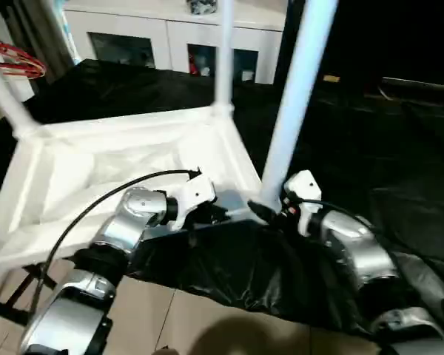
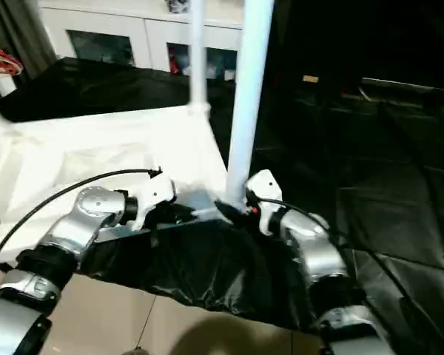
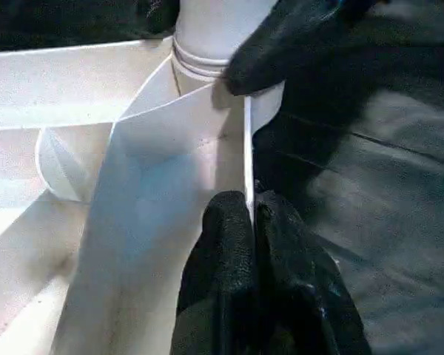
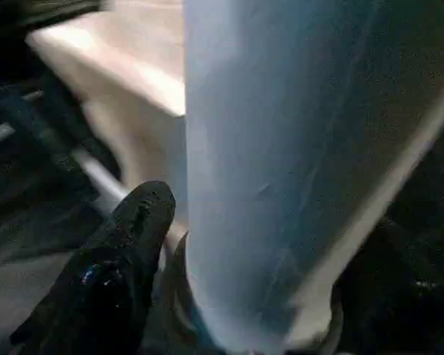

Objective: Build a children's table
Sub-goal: Rotate leg to tighten

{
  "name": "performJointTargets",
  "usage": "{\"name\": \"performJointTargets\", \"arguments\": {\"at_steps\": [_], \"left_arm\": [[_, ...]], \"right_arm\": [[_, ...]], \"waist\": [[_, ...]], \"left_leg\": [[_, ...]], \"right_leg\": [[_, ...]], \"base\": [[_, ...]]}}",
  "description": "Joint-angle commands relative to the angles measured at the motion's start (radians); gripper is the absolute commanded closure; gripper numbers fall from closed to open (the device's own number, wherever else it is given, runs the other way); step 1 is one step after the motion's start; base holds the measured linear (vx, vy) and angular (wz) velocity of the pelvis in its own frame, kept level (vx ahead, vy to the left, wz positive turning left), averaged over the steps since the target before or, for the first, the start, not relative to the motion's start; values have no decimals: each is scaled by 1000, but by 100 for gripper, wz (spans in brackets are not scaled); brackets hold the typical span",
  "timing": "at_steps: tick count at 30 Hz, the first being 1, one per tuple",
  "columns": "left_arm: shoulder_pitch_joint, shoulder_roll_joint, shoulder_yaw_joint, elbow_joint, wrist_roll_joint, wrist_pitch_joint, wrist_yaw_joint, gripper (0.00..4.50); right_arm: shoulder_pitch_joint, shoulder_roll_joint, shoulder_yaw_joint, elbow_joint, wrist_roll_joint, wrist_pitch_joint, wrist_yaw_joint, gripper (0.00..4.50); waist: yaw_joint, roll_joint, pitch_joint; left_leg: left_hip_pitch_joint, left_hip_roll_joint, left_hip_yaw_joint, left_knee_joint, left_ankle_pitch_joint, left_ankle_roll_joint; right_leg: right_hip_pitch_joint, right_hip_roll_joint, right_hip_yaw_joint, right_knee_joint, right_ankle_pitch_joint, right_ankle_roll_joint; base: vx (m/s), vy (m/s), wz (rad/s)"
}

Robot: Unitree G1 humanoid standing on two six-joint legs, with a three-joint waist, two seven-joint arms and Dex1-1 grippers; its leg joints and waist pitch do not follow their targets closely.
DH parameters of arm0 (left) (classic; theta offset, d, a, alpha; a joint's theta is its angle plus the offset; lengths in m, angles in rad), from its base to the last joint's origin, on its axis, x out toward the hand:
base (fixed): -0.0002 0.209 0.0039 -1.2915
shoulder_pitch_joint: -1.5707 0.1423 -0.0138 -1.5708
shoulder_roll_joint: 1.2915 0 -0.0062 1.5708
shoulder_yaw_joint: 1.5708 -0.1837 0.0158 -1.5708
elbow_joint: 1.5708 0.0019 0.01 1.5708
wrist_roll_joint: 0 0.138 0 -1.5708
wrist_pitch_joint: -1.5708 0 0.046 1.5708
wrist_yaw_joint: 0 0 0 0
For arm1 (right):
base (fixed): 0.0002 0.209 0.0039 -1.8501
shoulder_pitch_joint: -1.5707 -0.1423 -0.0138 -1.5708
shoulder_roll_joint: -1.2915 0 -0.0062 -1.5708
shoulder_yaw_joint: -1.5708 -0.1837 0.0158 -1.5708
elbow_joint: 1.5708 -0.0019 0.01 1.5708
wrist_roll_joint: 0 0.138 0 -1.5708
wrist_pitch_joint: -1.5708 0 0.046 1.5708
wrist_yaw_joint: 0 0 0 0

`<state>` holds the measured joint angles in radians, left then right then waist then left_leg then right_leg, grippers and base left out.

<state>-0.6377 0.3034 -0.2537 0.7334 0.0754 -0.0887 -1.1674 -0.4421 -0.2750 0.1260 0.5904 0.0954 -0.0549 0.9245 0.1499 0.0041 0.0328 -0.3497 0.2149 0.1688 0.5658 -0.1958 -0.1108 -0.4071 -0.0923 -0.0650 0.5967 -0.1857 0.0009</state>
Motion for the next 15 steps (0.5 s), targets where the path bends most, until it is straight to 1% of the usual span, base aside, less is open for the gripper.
{"name": "performJointTargets", "arguments": {"at_steps": [1,3,4,5,6,9,10,12,13,15], "left_arm": [[-16,-9,-2,-9,-36,-29,-33,450],[-18,-4,-1,-5,-39,-33,-49,450],[-23,8,0,8,-45,-44,-85,450],[-23,8,0,8,-45,-44,-85,450],[-25,13,0,12,-48,-46,-100,450],[-32,24,5,16,-60,-47,-133,450],[-33,26,6,15,-63,-45,-139,450],[-32,28,9,10,-73,-39,-156,450],[-30,29,11,8,-76,-35,-163,450],[-26,31,12,4,-82,-33,-181,450]], "right_arm": [[21,-5,53,-34,25,21,100,120],[26,-15,58,-47,32,29,125,120],[39,-47,81,-83,47,61,201,120],[39,-47,81,-83,47,61,201,120],[44,-63,93,-96,48,73,233,120],[52,-95,113,-127,60,110,320,120],[54,-100,114,-133,65,119,335,120],[58,-105,121,-148,76,136,359,120],[60,-108,126,-154,78,142,369,135],[62,-110,133,-166,82,156,381,151]], "waist": [[1,5,-56],[3,4,-57],[4,3,-56],[5,3,-56],[6,0,-56],[13,-4,-55],[16,-2,-55],[19,-3,-55],[20,-4,-54],[21,-3,-55]], "left_leg": [[-2,12,10,-54,-128,91],[-1,13,10,-53,-127,91],[-2,12,9,-53,-128,88],[-2,11,10,-53,-129,90],[-2,13,10,-53,-125,92],[-2,14,10,-53,-132,95],[-2,16,10,-53,-137,93],[-1,16,10,-53,-143,83],[-1,16,10,-54,-141,80],[-1,16,9,-54,-139,77]], "right_leg": [[61,-41,33,-41,30,-271],[61,-42,33,-40,28,-274],[64,-41,32,-41,21,-273],[64,-40,32,-41,18,-271],[63,-42,32,-40,19,-270],[63,-43,33,-42,-11,-265],[61,-46,34,-42,-27,-263],[60,-46,34,-43,-45,-261],[60,-46,34,-43,-47,-260],[60,-45,33,-42,-46,-257]], "base": [[0,0,0],[0,0,0],[0,0,0],[0,0,0],[0,0,0],[0,0,0],[0,0,0],[0,0,0],[0,0,0],[0,0,0]]}}
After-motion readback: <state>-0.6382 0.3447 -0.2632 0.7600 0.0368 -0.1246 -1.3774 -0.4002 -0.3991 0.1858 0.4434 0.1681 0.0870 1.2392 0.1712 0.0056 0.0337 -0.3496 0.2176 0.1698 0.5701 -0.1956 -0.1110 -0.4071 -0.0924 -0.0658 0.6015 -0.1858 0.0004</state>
